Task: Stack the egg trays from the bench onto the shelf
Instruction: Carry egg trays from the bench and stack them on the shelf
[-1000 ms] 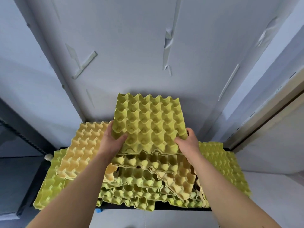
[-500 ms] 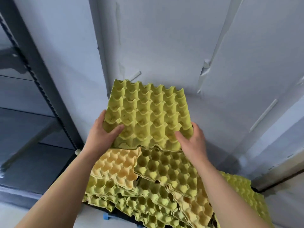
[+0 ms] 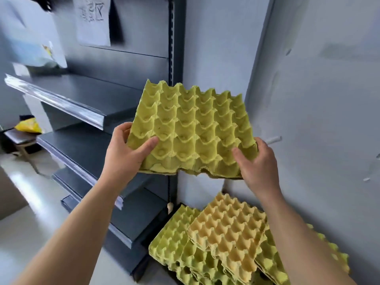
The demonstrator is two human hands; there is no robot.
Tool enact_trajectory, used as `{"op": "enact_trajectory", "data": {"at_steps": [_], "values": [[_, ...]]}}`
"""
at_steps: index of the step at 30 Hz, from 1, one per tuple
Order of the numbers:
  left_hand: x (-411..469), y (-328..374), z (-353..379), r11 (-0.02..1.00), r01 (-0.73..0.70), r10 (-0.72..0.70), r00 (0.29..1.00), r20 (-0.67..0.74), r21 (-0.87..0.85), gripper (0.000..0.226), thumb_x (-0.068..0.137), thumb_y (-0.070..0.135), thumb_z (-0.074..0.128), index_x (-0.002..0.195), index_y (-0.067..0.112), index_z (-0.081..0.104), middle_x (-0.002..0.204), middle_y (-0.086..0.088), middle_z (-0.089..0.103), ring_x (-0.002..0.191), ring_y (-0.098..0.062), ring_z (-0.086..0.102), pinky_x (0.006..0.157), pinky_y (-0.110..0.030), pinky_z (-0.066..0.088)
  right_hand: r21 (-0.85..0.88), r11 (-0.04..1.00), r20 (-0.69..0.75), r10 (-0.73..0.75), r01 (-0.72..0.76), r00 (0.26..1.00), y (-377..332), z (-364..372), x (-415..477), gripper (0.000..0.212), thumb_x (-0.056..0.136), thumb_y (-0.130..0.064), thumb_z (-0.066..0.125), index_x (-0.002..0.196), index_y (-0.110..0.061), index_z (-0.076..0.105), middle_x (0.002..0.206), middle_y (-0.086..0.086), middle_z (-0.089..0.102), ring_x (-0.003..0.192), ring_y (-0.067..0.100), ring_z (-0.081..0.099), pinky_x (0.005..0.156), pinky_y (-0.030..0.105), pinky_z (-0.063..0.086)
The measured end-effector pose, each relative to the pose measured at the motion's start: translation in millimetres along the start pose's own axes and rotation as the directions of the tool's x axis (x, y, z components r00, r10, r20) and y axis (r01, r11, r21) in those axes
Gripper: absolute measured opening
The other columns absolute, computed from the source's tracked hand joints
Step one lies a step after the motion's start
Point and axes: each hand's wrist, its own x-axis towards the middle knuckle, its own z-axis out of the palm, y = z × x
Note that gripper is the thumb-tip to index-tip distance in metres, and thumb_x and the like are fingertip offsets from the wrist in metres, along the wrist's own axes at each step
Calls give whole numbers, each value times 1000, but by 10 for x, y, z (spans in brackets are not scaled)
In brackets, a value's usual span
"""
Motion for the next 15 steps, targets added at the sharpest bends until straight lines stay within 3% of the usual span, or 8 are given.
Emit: {"op": "enact_trajectory", "data": {"at_steps": [2, 5, 7, 10, 15], "values": [[194, -68, -388, 1000, 1, -1, 1000, -28, -9, 77, 63, 56, 80, 126, 29, 47, 116, 14, 60, 106, -7, 61, 92, -41, 53, 20, 1000, 29, -18, 18, 999, -299, 334, 40, 68, 70, -69, 53, 118, -21, 57, 110, 3, 63, 102, 19, 59, 89, 42, 50], [504, -158, -986, 1000, -7, 7, 999, -50, 0, 89, 53, 65, 82, 125, 28, 48, 116, 15, 61, 105, -5, 62, 94, -39, 52, 53, 999, 67, -17, 13, 998, -758, 831, 67, 70, 66, -70, 52, 117, -22, 56, 110, 3, 62, 100, 20, 59, 87, 42, 51], [716, -202, -1374, 1000, 2, -2, 999, -43, 0, 96, 45, 67, 82, 126, 29, 48, 116, 15, 62, 104, -5, 63, 92, -38, 53, 75, 997, 88, -15, 8, 996, -1059, 1148, 84, 53, 67, -65, 55, 103, -26, 59, 104, 2, 62, 94, 19, 60, 82, 40, 52], [1011, -257, -1835, 1000, 10, -10, 1000, -11, 26, 98, 41, 61, 86, 127, 31, 48, 116, 14, 62, 102, -5, 63, 90, -34, 54, 116, 993, 116, -17, 3, 993, -1450, 1554, 151, 32, 71, -54, 61, 87, -27, 59, 94, 0, 63, 84, 16, 61, 67, 32, 50], [1541, -468, -2446, 999, 34, -33, 999, -28, 31, 93, 52, 42, 90, 132, 26, 45, 114, 13, 61, 101, -7, 63, 81, -23, 52, 117, 992, 175, -62, 42, 983, -2028, 2218, 319, 29, 81, -43, 64, 94, -18, 59, 92, -3, 64, 77, 10, 60, 54, 25, 43]]}}
